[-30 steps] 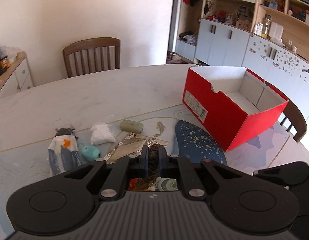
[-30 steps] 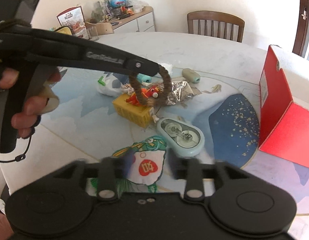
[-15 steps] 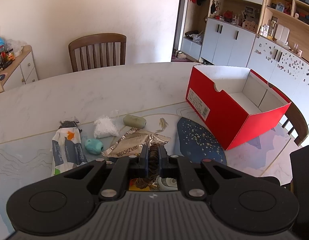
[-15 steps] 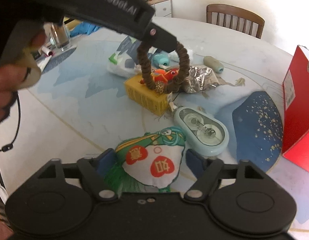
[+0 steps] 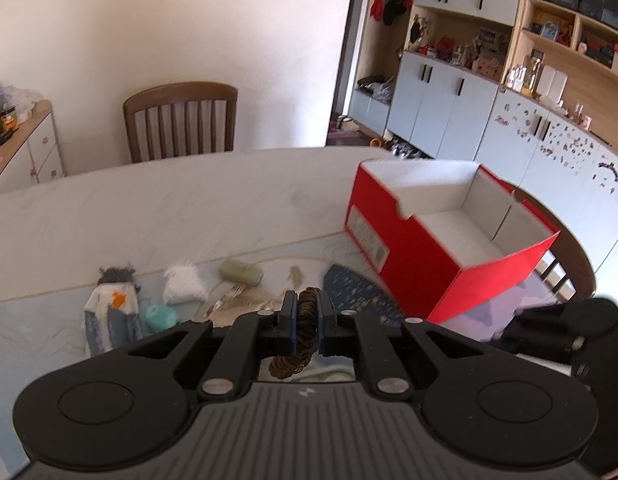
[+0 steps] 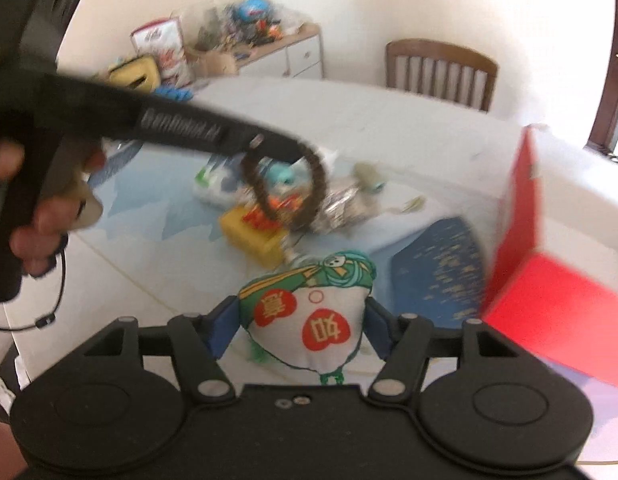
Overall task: Organize objects
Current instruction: 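Carry the bracelet and pouch into the red box with both tools, then open both tools to drop the bracelet and pouch in the box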
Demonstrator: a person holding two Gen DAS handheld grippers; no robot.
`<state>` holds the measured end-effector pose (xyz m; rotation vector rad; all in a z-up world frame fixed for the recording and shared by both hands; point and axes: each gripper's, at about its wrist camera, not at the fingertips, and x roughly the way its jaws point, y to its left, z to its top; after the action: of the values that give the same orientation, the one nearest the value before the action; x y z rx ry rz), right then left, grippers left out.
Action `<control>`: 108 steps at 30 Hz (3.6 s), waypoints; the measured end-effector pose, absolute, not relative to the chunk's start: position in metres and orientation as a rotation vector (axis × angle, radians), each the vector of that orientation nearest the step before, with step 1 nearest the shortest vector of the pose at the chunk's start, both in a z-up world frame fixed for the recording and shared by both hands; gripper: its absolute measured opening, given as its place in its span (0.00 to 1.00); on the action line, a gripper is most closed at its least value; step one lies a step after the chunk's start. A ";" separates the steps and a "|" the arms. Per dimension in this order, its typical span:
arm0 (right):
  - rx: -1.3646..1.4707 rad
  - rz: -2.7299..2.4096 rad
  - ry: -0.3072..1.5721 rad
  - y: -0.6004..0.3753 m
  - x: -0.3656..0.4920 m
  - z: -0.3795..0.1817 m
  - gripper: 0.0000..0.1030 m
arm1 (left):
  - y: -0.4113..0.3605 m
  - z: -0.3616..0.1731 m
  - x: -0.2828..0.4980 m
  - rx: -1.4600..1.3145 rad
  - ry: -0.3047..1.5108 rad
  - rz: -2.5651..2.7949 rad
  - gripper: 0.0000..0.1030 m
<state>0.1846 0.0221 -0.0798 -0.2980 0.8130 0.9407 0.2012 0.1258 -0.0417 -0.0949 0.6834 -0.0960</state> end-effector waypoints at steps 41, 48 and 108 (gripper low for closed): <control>-0.353 0.631 0.779 -0.147 0.388 -0.062 0.62 | -0.078 -0.047 0.405 0.049 0.772 -0.293 0.09; -0.394 0.632 0.850 -0.140 0.408 -0.092 0.62 | -0.090 -0.079 0.442 0.042 0.886 -0.272 0.09; -0.275 0.710 0.838 -0.155 0.353 -0.040 0.77 | -0.059 -0.024 0.387 -0.001 0.813 -0.292 0.66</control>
<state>0.3526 -0.1547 -0.0399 -0.2754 0.8377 0.7098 0.3870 -0.0588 -0.0237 -0.0012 0.8132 -0.2918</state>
